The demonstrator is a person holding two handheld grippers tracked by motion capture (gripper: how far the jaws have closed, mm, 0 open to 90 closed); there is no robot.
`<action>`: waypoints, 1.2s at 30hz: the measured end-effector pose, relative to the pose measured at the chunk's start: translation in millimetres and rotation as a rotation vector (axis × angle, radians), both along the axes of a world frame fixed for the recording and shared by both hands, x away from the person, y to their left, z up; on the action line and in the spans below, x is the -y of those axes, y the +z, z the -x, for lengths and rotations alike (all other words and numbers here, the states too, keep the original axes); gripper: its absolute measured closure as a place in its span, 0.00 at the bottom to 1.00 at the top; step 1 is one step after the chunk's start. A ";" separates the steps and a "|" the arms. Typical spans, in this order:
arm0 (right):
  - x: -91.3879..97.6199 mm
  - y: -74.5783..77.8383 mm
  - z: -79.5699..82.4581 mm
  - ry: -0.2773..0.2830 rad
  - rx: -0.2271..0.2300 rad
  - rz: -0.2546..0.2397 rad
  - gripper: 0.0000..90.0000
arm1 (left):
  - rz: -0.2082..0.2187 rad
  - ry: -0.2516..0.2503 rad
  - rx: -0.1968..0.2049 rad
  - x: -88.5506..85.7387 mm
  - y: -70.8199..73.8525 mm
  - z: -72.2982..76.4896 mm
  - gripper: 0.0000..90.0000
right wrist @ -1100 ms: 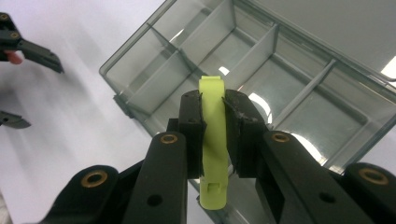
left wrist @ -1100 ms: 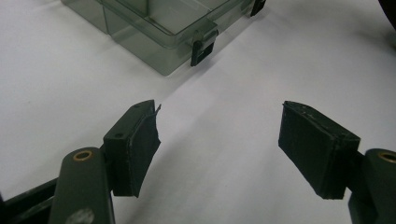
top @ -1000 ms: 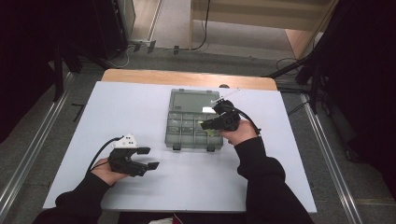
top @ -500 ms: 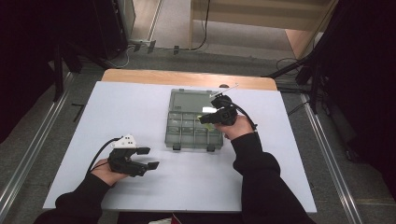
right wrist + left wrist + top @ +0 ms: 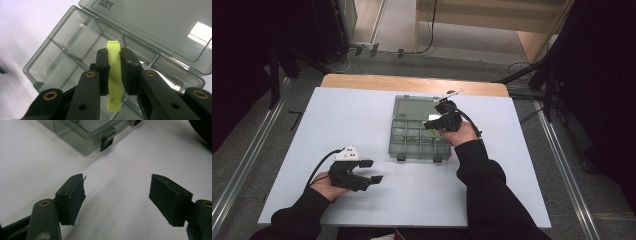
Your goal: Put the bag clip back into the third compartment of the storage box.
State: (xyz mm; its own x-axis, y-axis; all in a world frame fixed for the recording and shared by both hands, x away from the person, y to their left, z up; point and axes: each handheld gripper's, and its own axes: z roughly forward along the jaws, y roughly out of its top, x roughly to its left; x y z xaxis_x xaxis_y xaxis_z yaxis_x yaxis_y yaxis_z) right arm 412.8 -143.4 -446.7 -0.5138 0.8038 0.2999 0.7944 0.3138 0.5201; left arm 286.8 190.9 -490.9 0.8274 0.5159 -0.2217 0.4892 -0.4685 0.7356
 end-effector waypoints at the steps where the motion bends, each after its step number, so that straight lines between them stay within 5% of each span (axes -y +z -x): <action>1: -0.1 -1.1 -1.1 -0.002 0.000 0.002 0.87 | 0.000 0.003 0.001 -0.6 0.1 0.2 0.31; 15: -3.5 -9.5 -10.9 -0.038 -0.013 0.011 0.86 | -0.001 0.030 0.003 -8.2 0.4 3.9 0.31; 26: 0.6 -3.8 -8.1 0.006 0.038 -0.049 0.66 | 0.013 0.050 0.006 -13.1 2.3 3.6 0.31; 32: 6.7 -0.2 -4.1 0.063 0.113 -0.047 0.48 | 0.018 0.063 0.005 -15.0 5.0 1.7 0.31; 36: 14.7 -0.1 -3.0 0.079 0.115 -0.080 0.47 | 0.019 0.068 0.000 -15.9 4.9 0.7 0.31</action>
